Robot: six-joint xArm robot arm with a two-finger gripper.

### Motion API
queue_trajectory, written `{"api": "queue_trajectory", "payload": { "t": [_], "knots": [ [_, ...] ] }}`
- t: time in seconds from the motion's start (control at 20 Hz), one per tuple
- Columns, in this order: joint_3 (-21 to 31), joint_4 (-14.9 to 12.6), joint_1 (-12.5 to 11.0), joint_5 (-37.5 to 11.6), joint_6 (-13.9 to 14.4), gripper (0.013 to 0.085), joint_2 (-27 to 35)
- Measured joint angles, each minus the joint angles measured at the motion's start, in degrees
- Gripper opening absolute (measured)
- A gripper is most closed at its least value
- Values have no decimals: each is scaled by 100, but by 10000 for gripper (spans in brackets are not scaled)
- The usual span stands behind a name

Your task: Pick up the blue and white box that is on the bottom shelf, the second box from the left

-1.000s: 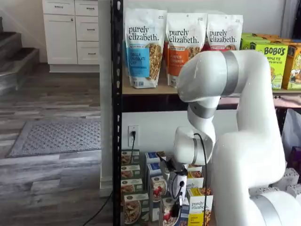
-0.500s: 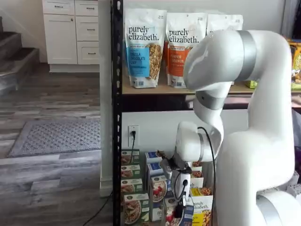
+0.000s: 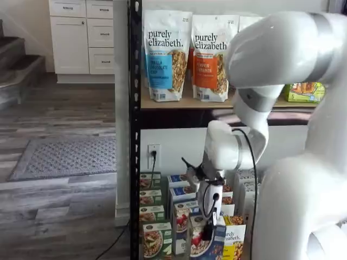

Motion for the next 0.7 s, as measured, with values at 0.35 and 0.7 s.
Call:
{"api": "queue_trajectory", "payload": {
  "t": [0.35, 0.7],
  "knots": [
    [398, -94, 37, 873, 207, 490, -1419],
    [461, -270, 16, 1622, 390, 490, -2362]
  ]
}}
